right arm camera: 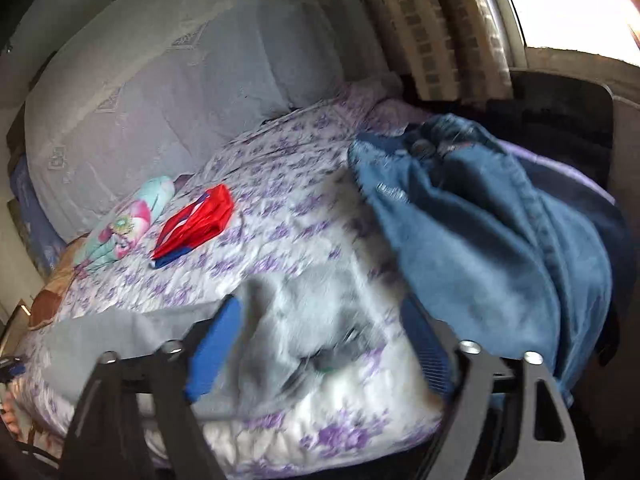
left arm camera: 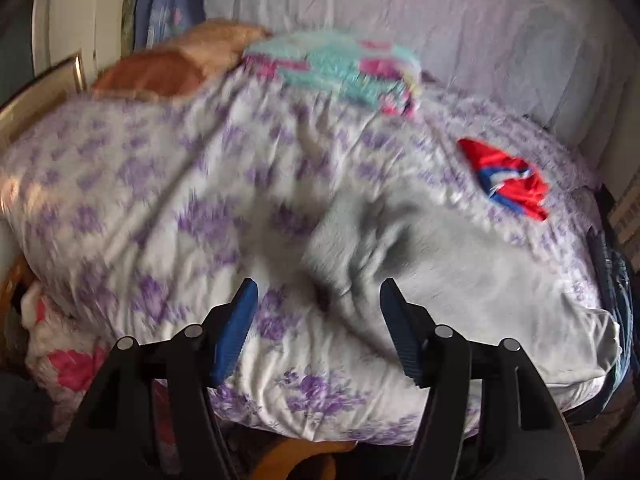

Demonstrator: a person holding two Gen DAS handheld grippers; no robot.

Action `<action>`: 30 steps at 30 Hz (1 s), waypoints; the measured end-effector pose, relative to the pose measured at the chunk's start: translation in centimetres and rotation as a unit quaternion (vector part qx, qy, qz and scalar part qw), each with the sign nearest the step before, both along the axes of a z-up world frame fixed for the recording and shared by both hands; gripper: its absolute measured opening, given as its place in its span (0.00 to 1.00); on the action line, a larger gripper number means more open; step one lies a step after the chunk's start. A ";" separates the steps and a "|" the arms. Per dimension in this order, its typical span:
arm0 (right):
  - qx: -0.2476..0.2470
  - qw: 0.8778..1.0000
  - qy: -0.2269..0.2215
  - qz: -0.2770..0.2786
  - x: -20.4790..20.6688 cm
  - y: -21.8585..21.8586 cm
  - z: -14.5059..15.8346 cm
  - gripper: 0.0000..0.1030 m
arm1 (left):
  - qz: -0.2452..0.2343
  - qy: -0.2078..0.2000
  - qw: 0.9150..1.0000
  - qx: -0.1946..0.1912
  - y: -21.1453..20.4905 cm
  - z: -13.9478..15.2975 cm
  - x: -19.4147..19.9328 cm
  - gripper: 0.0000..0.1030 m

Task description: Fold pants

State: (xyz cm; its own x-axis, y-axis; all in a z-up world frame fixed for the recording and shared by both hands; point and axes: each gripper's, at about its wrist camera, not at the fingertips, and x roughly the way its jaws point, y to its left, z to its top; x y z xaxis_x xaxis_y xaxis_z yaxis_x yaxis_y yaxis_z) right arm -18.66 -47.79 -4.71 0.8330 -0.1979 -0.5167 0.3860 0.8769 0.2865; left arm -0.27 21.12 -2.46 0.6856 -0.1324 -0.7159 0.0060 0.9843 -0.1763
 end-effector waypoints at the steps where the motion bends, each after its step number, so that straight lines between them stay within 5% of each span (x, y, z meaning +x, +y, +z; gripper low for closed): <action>1: -0.017 1.000 0.003 -0.008 0.6 -0.7 0.6 0.85 | -0.015 -0.011 1.000 0.001 -0.9 0.9 0.0 0.60; 6: -0.065 0.990 0.065 0.108 7.2 -0.1 1.1 0.87 | -0.144 -0.034 0.989 0.022 -10.5 2.1 1.1 0.61; 11: -0.245 0.930 0.169 0.217 14.4 6.7 -1.0 0.86 | -0.208 0.032 0.976 0.062 -17.6 -3.4 4.2 0.62; 12: -0.252 0.920 0.199 0.225 15.6 6.8 -2.0 0.66 | -0.202 0.050 0.975 0.078 -18.1 -5.2 4.9 0.62; 13: -0.211 0.907 0.263 0.253 17.4 6.1 -4.1 0.09 | -0.198 0.065 0.975 0.078 -17.9 -6.5 5.2 0.61; 14: -0.171 0.909 0.277 0.261 17.8 5.2 -4.7 0.11 | -0.194 0.076 0.975 0.072 -17.5 -7.5 5.4 0.60; 18: -0.175 0.934 0.194 0.242 15.3 4.3 -1.2 0.10 | -0.195 0.052 0.976 0.078 -16.7 -7.9 3.8 0.59; 20: -0.139 0.938 0.220 0.230 15.3 3.3 -3.3 0.12 | -0.197 0.044 0.976 0.077 -16.3 -8.1 3.2 0.59; 23: -0.179 0.931 0.223 0.226 15.1 3.9 -5.4 0.23 | -0.201 0.039 0.975 0.084 -16.3 -8.2 3.1 0.59; 25: -0.174 0.942 0.216 0.191 14.8 3.8 -3.0 0.53 | -0.206 0.047 0.973 0.091 -16.5 -7.8 3.2 0.61; 27: -0.168 0.955 0.169 0.179 14.3 3.9 -0.2 0.66 | -0.216 0.053 0.971 0.090 -16.5 -7.3 2.9 0.62; 28: -0.136 0.958 0.138 0.212 14.6 4.4 1.7 0.67 | -0.222 0.054 0.969 0.089 -16.6 -6.9 2.7 0.64; 30: -0.054 0.944 0.120 0.303 16.4 5.9 3.3 0.67 | -0.237 0.052 0.966 0.086 -16.8 -6.3 2.0 0.64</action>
